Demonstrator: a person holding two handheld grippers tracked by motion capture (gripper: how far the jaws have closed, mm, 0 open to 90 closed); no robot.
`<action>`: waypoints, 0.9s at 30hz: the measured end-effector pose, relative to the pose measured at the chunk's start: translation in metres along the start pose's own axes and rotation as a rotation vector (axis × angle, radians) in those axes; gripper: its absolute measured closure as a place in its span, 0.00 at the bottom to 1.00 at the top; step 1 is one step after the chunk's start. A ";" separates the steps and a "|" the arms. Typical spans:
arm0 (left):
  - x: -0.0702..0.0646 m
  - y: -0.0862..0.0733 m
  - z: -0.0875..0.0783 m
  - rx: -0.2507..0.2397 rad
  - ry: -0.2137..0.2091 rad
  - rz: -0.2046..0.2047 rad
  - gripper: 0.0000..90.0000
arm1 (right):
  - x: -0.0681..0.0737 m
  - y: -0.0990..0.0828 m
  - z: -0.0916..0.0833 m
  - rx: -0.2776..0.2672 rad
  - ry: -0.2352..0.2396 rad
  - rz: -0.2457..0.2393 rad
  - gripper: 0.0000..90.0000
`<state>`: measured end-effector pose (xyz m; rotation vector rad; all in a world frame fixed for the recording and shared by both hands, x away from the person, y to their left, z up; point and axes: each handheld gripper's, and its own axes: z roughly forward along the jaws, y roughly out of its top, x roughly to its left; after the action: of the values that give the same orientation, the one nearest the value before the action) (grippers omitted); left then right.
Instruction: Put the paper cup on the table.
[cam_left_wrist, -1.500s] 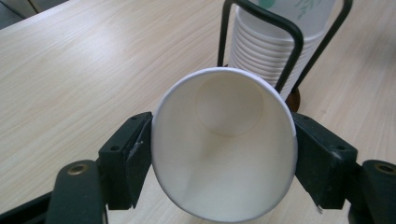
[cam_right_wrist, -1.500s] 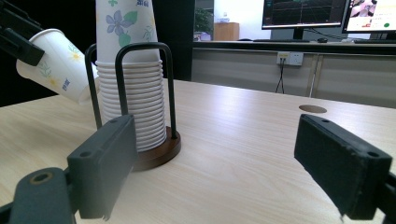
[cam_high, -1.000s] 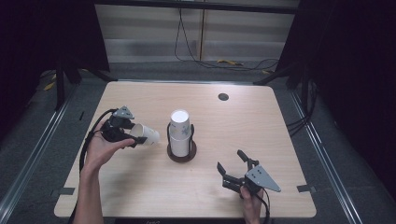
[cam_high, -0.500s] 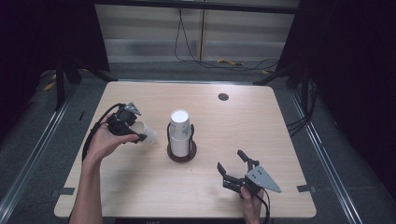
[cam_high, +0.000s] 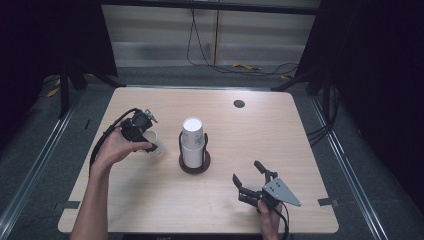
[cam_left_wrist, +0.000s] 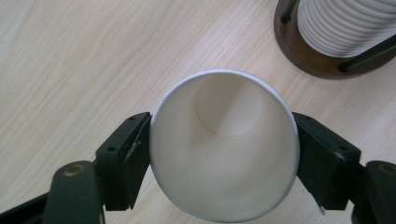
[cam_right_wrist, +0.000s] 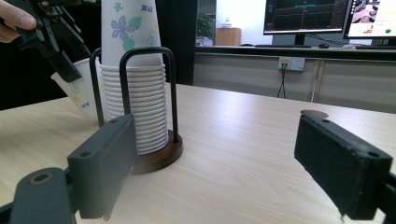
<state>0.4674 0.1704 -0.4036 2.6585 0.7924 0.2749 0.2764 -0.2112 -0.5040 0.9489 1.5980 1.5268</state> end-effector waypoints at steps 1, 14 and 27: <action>0.000 0.001 0.001 0.005 -0.003 -0.002 0.28 | 0.000 0.000 0.000 0.001 -0.001 0.002 0.14; -0.001 0.008 0.016 -0.003 0.001 0.016 0.25 | 0.000 0.000 0.000 0.004 -0.001 0.001 0.14; 0.000 0.007 0.019 -0.082 -0.001 -0.018 0.19 | 0.000 0.000 0.000 0.005 -0.007 0.003 0.14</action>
<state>0.4765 0.1594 -0.4184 2.5735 0.7868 0.2951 0.2764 -0.2108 -0.5039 0.9589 1.5975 1.5208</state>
